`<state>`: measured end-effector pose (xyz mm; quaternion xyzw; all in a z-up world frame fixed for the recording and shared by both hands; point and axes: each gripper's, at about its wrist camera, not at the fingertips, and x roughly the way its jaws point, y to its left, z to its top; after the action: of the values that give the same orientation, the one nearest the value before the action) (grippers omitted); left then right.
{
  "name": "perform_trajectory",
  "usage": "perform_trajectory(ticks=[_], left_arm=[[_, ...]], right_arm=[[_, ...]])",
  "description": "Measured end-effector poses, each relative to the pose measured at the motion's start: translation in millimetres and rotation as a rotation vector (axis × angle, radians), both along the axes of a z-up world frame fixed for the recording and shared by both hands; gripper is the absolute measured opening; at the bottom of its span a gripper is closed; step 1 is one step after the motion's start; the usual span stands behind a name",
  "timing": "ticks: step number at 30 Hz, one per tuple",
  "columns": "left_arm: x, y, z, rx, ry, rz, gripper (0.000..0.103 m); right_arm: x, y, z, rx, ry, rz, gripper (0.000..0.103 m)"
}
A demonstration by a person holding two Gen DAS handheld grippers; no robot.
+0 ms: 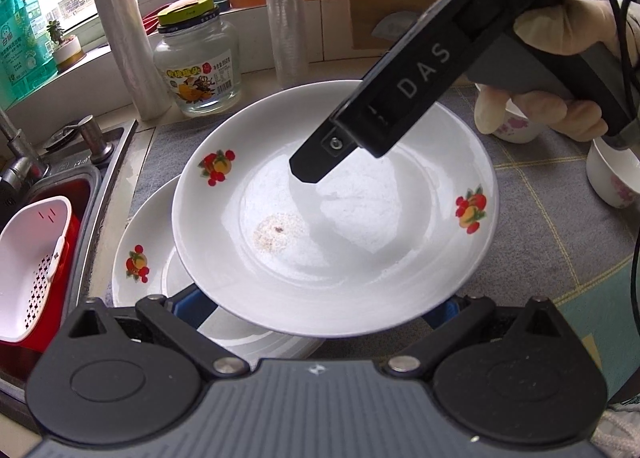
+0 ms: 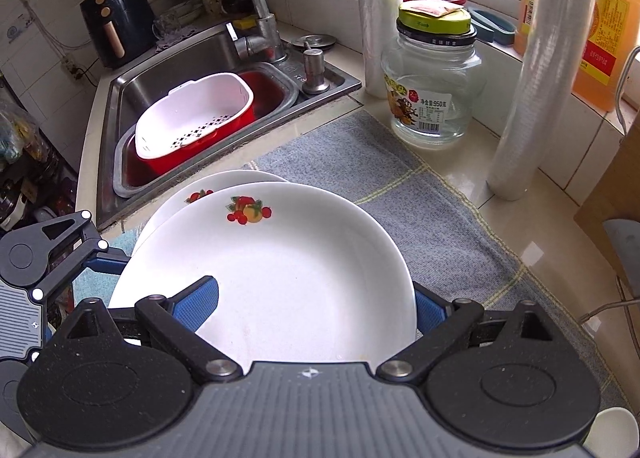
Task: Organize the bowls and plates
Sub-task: 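Lower the fruit-decal plate onto the stack with the right gripper while the left gripper supports it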
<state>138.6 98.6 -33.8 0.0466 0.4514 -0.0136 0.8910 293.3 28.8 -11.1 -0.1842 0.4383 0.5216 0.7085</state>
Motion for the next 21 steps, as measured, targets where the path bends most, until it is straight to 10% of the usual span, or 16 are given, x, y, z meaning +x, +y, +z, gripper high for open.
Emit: perform_trajectory(ticks=[21], left_arm=[[-2.4, 20.5, -12.1, -0.029, 0.054, 0.013, 0.101]], right_arm=[[-3.7, 31.9, -17.0, -0.026, 0.027, 0.036, 0.101]])
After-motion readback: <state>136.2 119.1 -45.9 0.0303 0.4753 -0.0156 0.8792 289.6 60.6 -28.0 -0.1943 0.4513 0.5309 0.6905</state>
